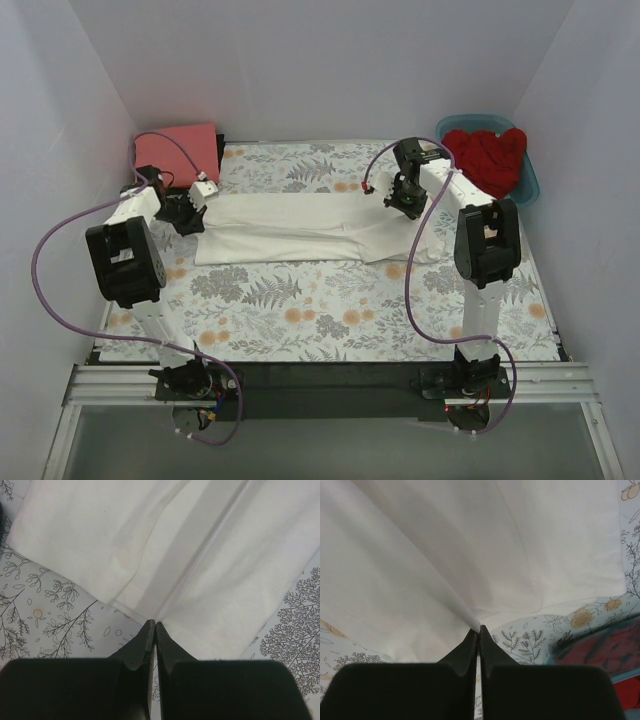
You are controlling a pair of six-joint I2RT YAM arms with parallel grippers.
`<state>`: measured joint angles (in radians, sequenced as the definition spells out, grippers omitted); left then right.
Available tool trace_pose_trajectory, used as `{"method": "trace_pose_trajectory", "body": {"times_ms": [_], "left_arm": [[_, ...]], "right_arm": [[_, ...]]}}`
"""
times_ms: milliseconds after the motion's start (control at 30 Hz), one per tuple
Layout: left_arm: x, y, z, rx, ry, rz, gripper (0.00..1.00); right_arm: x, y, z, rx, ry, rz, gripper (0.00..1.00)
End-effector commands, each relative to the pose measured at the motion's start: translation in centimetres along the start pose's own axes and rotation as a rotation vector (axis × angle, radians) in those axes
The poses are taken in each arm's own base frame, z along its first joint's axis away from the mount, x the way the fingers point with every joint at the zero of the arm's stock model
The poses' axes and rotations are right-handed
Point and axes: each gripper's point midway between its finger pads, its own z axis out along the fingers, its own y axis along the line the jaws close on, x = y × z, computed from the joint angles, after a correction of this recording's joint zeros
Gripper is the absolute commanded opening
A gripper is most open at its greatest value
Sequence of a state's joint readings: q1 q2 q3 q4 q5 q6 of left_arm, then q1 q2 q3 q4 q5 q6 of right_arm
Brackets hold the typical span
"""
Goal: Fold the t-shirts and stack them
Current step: Fold the tshirt
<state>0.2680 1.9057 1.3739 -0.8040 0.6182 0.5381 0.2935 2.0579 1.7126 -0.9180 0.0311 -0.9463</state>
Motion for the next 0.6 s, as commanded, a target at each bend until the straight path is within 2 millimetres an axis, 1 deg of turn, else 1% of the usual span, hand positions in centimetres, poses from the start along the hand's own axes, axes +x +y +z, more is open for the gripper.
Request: {"method": "trace_pose_trajectory", "body": {"times_ms": [0,233,267,300,333,367,400,433,467,500,533,567], "left_arm": [[-0.9,1.5,-0.1,-0.034,-0.010,0.029,0.00],[-0.8,1.6,0.7,-0.030,0.006,0.019,0.00],[-1.0,2.0,0.7,-0.047,0.001,0.016,0.02],[-1.1,2.4,0.6,-0.063,-0.004,-0.002,0.10],[-1.1,2.6,0.7,-0.074,-0.005,-0.026,0.15],[-1.8,3.0,0.3,-0.091,-0.012,-0.077,0.19],[-1.8,3.1,0.0,-0.090,-0.010,-0.109,0.30],[-2.2,3.0,-0.4,-0.084,-0.020,-0.139,0.40],[-2.2,1.9,-0.9,-0.046,-0.015,-0.215,0.45],[-2.3,2.0,-1.9,-0.044,-0.028,-0.248,0.47],[-2.8,1.4,-2.5,-0.016,-0.061,-0.289,0.51],[-2.5,0.2,-3.2,0.018,-0.057,-0.347,0.58]], "right_arm": [[-0.1,-1.4,-0.7,0.028,-0.002,-0.028,0.01],[-0.1,-1.7,-0.4,0.030,0.000,-0.015,0.01],[-0.3,-2.1,-0.6,0.039,-0.005,0.000,0.02],[-0.3,-2.4,-0.7,0.044,-0.009,0.015,0.09],[-0.4,-2.5,-0.8,0.047,-0.018,0.042,0.30],[-0.8,-2.8,-1.3,0.053,-0.040,0.061,0.39],[-0.5,-3.1,-1.6,0.059,-0.048,0.089,0.48],[-0.5,-3.3,-2.5,0.069,-0.064,0.114,0.58],[-0.8,-3.0,-3.2,0.055,-0.100,0.147,0.60],[-0.2,-3.3,-3.9,0.054,-0.116,0.186,0.63],[0.2,-2.8,-5.1,0.039,-0.125,0.214,0.64],[0.3,-2.0,-5.5,0.000,-0.149,0.262,0.64]]}}
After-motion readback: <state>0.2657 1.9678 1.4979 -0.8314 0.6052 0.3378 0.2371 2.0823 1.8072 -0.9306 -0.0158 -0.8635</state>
